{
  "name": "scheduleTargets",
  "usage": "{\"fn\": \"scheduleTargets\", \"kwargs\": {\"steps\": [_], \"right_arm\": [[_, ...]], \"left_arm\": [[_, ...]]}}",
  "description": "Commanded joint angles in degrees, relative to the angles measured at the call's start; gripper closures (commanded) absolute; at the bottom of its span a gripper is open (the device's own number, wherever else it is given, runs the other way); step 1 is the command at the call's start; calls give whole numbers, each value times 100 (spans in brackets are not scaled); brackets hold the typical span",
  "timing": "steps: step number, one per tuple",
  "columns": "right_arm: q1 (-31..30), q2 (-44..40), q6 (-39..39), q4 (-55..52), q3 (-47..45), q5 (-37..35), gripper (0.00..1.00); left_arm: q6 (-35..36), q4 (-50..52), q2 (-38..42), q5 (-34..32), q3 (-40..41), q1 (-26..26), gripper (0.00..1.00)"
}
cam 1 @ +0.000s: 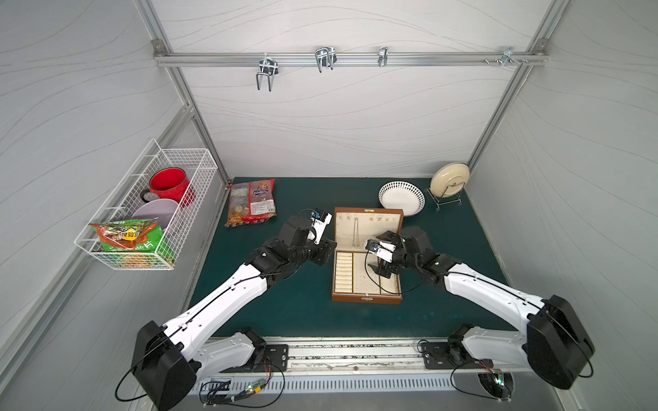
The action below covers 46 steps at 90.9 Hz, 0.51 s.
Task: Put jewelry chain into jewelry box
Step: Open the storage slot of the jewelry box.
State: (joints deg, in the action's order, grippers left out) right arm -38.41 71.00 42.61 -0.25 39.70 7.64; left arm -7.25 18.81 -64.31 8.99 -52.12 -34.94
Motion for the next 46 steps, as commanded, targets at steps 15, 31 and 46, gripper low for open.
{"fn": "scheduleTargets", "kwargs": {"steps": [15,31,46], "right_arm": [[77,664,754,547,366,461,1],[115,1172,984,528,684,436,1],[256,1396,810,415,873,554,1]], "left_arm": [[12,-408,-180,27,-64,-17,59],[71,-385,-139,-69,-26,-9,59],[101,-360,-110,-112,-22,-12,59]]}}
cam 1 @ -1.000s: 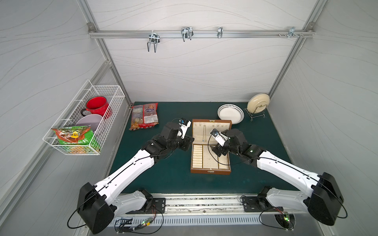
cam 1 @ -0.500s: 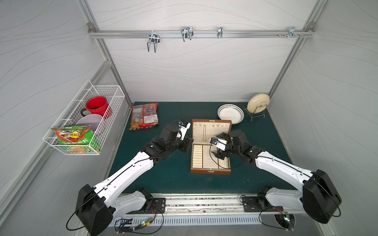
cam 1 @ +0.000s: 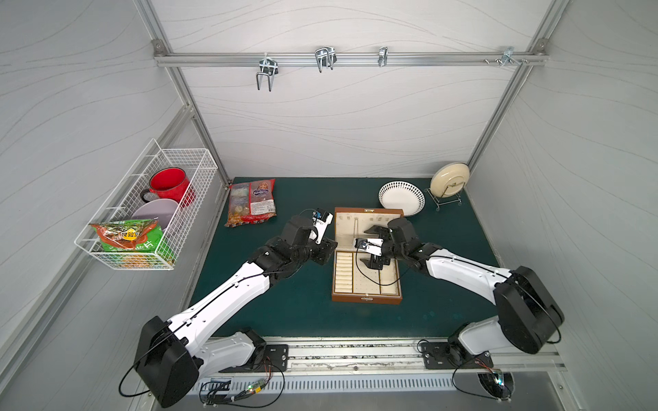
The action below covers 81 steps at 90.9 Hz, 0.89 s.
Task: Put jewelry chain into jewelry box
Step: Open the storage slot of the jewelry box.
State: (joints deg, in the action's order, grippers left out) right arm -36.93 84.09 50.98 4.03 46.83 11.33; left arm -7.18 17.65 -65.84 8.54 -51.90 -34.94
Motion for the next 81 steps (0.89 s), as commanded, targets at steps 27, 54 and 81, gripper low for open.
{"fn": "scheduleTargets", "kwargs": {"steps": [27,54,81], "right_arm": [[189,274,-84,-247,145,249,4],[189,421,-99,-313,105,224,4],[187,493,-184,-427,157,258,12]], "left_arm": [[70,-282,32,-28,-29,-15,59],[75,-306,27,-36,11,-13,59],[62,-293,15,-36,22,-19,59]]}}
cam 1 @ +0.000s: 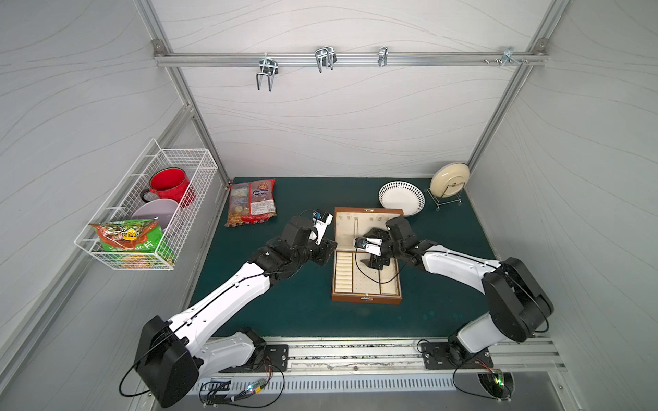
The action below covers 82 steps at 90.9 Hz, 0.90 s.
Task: Put jewelry chain into jewelry box
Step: Open the storage slot of the jewelry box.
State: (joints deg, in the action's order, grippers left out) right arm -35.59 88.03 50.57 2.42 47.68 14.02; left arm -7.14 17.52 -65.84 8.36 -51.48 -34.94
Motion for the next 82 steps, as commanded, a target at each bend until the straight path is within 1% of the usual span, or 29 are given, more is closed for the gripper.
{"fn": "scheduleTargets", "kwargs": {"steps": [1,4,10,16,20,28,42,67,71,78,82], "right_arm": [[57,96,-143,-280,78,-12,13],[53,100,-136,-341,116,-9,15],[57,85,-276,-329,167,-86,15],[62,62,-574,-235,221,-338,15],[61,55,-692,-231,283,-524,18],[58,16,-754,-301,342,-586,22],[8,-26,-821,-47,222,-765,23],[-9,-43,-889,185,225,-1088,36],[-7,-40,-860,168,236,-1086,39],[-2,-34,-826,130,263,-1146,46],[-6,-37,-805,150,257,-1194,47]], "left_arm": [[56,-282,13,-23,-20,-21,59],[54,-284,13,-18,-20,-15,59],[43,-285,21,-22,-12,-19,59],[39,-291,28,-8,-9,-16,59],[34,-292,30,-4,-2,-11,59],[28,-310,39,12,5,-11,59],[19,-315,28,25,13,-10,59],[5,-323,13,34,24,-21,59],[3,-327,17,42,27,-13,59],[10,-332,4,43,24,-13,59],[6,-324,4,35,22,-13,59]]}}
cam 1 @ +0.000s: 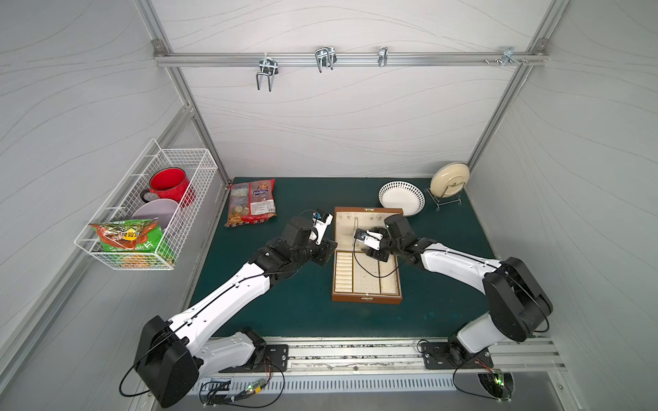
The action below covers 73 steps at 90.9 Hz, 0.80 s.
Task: Put jewelry chain into jewelry box
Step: Open the storage slot of the jewelry box.
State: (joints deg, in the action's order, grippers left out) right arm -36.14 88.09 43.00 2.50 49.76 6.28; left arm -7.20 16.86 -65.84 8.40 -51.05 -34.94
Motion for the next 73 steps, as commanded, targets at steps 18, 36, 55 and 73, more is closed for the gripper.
{"fn": "scheduleTargets", "kwargs": {"steps": [18,36,55,73], "right_arm": [[45,-67,4,245,-18,-526,47],[37,-54,15,377,-89,-625,52],[46,-89,-23,344,-142,-558,54],[-48,-13,-93,301,-161,-438,56]], "left_arm": [[17,-269,15,30,-25,-8,59],[16,-271,26,23,-14,-14,59],[12,-271,19,16,-10,-12,59],[10,-260,29,20,-11,-12,58]]}}
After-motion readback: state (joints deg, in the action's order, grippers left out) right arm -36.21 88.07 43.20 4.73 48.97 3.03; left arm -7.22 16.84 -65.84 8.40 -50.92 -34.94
